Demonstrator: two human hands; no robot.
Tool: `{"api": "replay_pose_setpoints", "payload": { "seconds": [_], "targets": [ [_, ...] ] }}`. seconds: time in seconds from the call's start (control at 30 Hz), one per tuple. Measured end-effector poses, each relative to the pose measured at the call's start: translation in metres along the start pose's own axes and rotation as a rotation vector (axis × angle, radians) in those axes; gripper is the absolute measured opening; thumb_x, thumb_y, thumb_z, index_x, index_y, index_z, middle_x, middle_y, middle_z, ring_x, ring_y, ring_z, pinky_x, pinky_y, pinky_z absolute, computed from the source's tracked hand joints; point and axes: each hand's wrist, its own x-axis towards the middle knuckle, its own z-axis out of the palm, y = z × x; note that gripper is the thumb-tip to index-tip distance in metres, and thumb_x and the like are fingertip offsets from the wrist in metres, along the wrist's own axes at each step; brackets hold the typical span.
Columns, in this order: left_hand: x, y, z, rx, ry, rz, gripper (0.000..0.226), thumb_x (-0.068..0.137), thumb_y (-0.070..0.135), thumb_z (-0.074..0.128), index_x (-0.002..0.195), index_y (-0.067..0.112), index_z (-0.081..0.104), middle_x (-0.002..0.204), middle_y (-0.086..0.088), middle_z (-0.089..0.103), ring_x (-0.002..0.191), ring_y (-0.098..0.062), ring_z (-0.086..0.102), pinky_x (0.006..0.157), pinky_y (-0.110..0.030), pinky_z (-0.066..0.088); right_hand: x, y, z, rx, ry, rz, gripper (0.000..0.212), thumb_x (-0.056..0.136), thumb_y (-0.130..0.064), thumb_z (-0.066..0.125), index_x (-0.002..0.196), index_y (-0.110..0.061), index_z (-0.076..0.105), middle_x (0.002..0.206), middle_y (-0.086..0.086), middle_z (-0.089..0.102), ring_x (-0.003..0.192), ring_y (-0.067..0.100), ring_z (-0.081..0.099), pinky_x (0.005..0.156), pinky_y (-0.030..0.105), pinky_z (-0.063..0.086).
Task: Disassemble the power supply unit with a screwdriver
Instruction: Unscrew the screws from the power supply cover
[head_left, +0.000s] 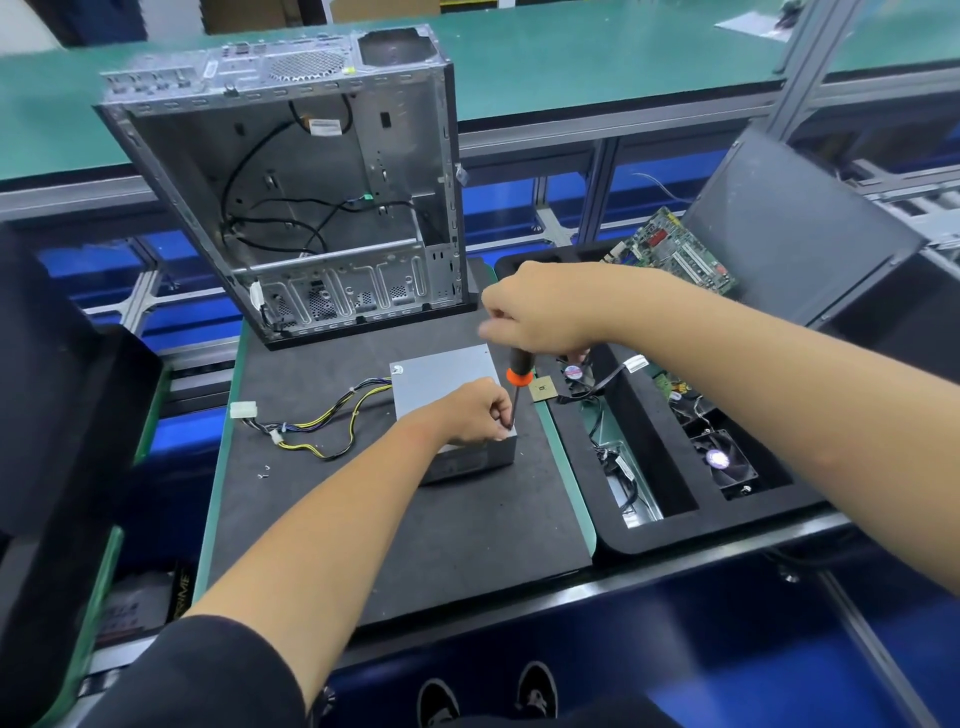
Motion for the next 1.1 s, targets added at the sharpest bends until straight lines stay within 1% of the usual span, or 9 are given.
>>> {"api": "replay_pose_setpoints", "payload": {
  "seconds": [0.1, 0.2, 0.4, 0.53, 0.67, 0.8, 0.87, 0.97, 1.1],
  "targets": [
    [0.0, 0.001, 0.0, -0.001, -0.001, 0.005, 0.015, 0.079, -0.005, 0.064, 0.079, 0.008, 0.057, 0.067, 0.005, 0.045, 0.059, -0.005, 0.04, 0.05, -0.006, 0.033, -0.004, 0.001, -0.003, 0.002, 0.025, -0.089, 0.011, 0.09, -0.022, 0.056, 0.096, -0.015, 0.051, 0.07, -0.011, 0.053, 0.06, 0.003, 0.054, 0.05, 0.02, 0.036],
    [0.001, 0.001, 0.0, 0.018, -0.005, 0.005, 0.01, 0.08, -0.004, 0.064, 0.082, 0.005, 0.06, 0.066, 0.006, 0.044, 0.059, -0.004, 0.04, 0.05, -0.005, 0.033, -0.008, 0.003, -0.003, 0.079, 0.019, -0.148, 0.021, 0.077, -0.01, 0.065, 0.094, -0.018, 0.054, 0.064, -0.015, 0.045, 0.058, -0.01, 0.05, 0.046, 0.012, 0.036],
    [0.002, 0.001, 0.001, 0.002, 0.006, -0.012, 0.017, 0.079, -0.005, 0.063, 0.077, 0.01, 0.055, 0.067, 0.005, 0.046, 0.059, -0.005, 0.04, 0.048, -0.004, 0.033, 0.001, 0.005, 0.002, -0.076, 0.025, 0.007, 0.033, 0.097, -0.04, 0.036, 0.088, -0.011, 0.048, 0.078, 0.005, 0.056, 0.069, 0.032, 0.067, 0.062, 0.038, 0.049],
    [0.002, 0.002, 0.001, 0.016, 0.008, -0.02, 0.029, 0.079, -0.005, 0.063, 0.065, 0.016, 0.05, 0.066, 0.007, 0.045, 0.058, -0.003, 0.041, 0.049, -0.003, 0.034, -0.003, 0.005, -0.001, 0.016, 0.069, -0.11, 0.01, 0.089, -0.025, 0.058, 0.093, -0.017, 0.054, 0.066, -0.012, 0.052, 0.064, 0.003, 0.052, 0.052, 0.019, 0.035],
    [0.002, 0.003, 0.001, 0.025, 0.009, -0.026, 0.033, 0.079, -0.004, 0.064, 0.063, 0.019, 0.046, 0.065, 0.011, 0.044, 0.057, -0.003, 0.041, 0.049, -0.003, 0.035, -0.008, 0.005, -0.003, 0.161, 0.022, -0.141, 0.019, 0.076, -0.012, 0.066, 0.09, -0.021, 0.057, 0.062, -0.016, 0.052, 0.054, -0.013, 0.05, 0.043, 0.009, 0.035],
    [0.002, 0.002, 0.002, 0.004, 0.005, -0.017, 0.027, 0.079, -0.006, 0.063, 0.067, 0.015, 0.051, 0.065, 0.009, 0.046, 0.058, -0.003, 0.042, 0.05, -0.003, 0.035, 0.0, 0.003, 0.001, 0.001, 0.04, -0.034, 0.04, 0.093, -0.051, 0.047, 0.081, -0.014, 0.054, 0.069, 0.0, 0.062, 0.062, 0.013, 0.064, 0.053, 0.029, 0.044],
    [0.002, 0.001, 0.002, 0.005, 0.009, -0.007, 0.015, 0.079, -0.007, 0.063, 0.076, 0.007, 0.056, 0.068, 0.008, 0.047, 0.059, -0.003, 0.042, 0.05, -0.002, 0.034, 0.003, 0.003, 0.0, -0.019, 0.026, -0.017, 0.04, 0.097, -0.046, 0.041, 0.08, -0.012, 0.054, 0.074, 0.007, 0.065, 0.065, 0.027, 0.067, 0.058, 0.033, 0.048],
    [0.003, -0.001, 0.003, 0.027, 0.031, 0.006, 0.007, 0.079, -0.006, 0.063, 0.086, -0.004, 0.062, 0.067, 0.008, 0.045, 0.059, -0.003, 0.042, 0.05, -0.002, 0.034, -0.003, 0.003, -0.004, 0.007, 0.019, -0.112, 0.006, 0.088, -0.026, 0.058, 0.089, -0.021, 0.056, 0.072, -0.014, 0.055, 0.064, 0.003, 0.055, 0.052, 0.022, 0.037],
    [0.003, -0.001, 0.003, 0.031, 0.03, 0.014, 0.008, 0.08, -0.005, 0.062, 0.088, -0.005, 0.062, 0.068, 0.009, 0.045, 0.06, -0.002, 0.042, 0.051, -0.003, 0.035, -0.009, 0.001, -0.007, 0.105, -0.017, -0.15, 0.019, 0.075, -0.009, 0.063, 0.088, -0.023, 0.061, 0.071, -0.021, 0.054, 0.062, -0.007, 0.053, 0.045, 0.011, 0.033]
  ]
}}
